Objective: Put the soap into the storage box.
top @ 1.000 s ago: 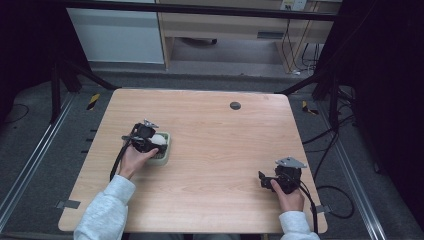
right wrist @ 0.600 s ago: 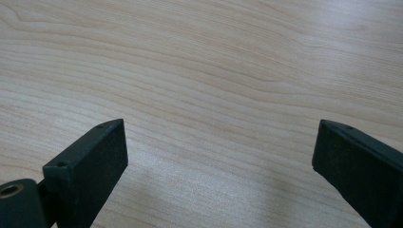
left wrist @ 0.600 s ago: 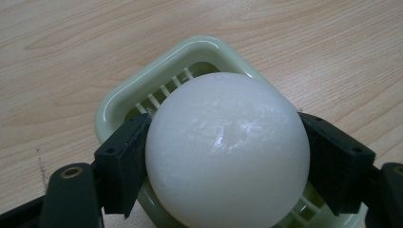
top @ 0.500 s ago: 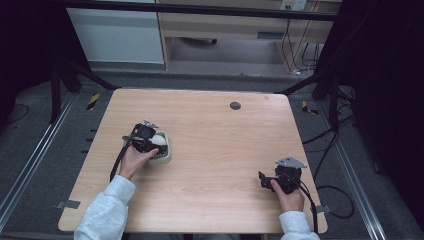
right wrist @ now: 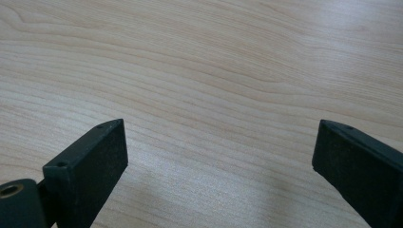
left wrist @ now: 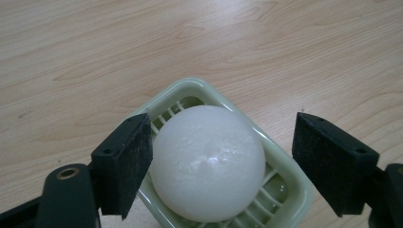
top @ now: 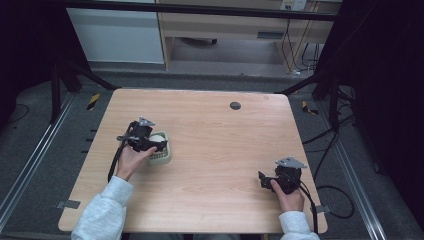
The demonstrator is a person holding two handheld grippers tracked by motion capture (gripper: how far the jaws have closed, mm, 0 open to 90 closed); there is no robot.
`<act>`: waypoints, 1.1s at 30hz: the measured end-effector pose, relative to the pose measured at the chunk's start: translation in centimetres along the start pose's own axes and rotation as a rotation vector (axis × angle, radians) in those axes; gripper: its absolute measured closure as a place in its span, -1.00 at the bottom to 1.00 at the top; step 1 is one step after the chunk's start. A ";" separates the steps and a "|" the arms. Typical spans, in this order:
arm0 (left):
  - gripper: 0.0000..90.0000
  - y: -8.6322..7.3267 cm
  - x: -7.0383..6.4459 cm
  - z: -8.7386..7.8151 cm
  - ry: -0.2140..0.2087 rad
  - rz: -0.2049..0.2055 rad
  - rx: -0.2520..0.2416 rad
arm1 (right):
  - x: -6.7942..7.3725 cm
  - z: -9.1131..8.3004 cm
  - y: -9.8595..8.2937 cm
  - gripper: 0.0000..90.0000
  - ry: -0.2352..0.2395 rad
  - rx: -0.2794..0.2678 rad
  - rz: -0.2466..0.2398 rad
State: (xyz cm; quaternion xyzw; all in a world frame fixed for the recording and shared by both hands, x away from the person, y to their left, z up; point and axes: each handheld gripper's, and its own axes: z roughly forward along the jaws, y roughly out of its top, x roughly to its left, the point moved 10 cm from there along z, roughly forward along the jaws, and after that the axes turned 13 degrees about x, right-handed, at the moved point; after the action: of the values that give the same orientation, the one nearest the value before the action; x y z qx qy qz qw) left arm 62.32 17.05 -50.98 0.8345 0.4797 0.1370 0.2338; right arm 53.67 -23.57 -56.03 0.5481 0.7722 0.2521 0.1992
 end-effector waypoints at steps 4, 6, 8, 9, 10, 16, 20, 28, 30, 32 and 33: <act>-0.53 0.1 -0.9 -1.1 -0.007 0.006 -0.043 | -0.1 0.0 0.0 -0.89 -0.001 -0.003 0.001; -0.51 -0.1 -1.1 -1.7 0.006 0.005 -0.067 | -0.1 -0.1 0.1 -0.89 0.002 -0.006 0.002; -0.51 -0.3 -1.2 -2.0 0.008 -0.002 -0.082 | -0.2 -0.1 0.1 -0.90 -0.005 -0.010 -0.005; -0.51 -0.5 -1.2 -2.3 0.007 -0.006 -0.096 | -0.1 -0.2 0.1 -0.90 0.002 -0.007 0.005; -0.53 -0.9 -1.2 -2.8 0.014 -0.013 -0.120 | -0.1 -0.2 0.1 -0.90 0.003 -0.007 0.006; -0.57 -3.5 -0.8 -3.6 0.043 -0.018 -0.161 | -0.1 -0.1 0.0 -0.90 0.002 -0.006 0.012; -0.57 -5.0 -0.3 -3.8 0.039 -0.037 -0.172 | 0.0 -0.2 0.0 -0.90 0.009 -0.006 0.015; -0.52 -7.5 0.4 -4.5 0.014 -0.086 -0.216 | -0.4 -0.3 -0.2 -0.90 0.010 -0.013 0.034; -0.47 -8.7 0.8 -4.5 0.018 -0.102 -0.218 | -0.5 -0.4 -0.3 -0.90 0.007 -0.015 0.033; -0.45 -9.2 1.1 -4.4 0.026 -0.107 -0.207 | -0.5 -0.4 -0.3 -0.90 0.007 -0.016 0.034; -0.37 -9.7 1.5 -4.4 0.041 -0.118 -0.195 | -0.4 -0.5 -0.3 -0.90 0.012 -0.013 0.043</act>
State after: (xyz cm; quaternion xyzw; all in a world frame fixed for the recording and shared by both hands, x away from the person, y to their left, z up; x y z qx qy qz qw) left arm 53.90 23.64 -52.34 0.7752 0.5169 0.1860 0.3118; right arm 53.29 -24.16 -55.84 0.5618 0.7598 0.2646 0.1926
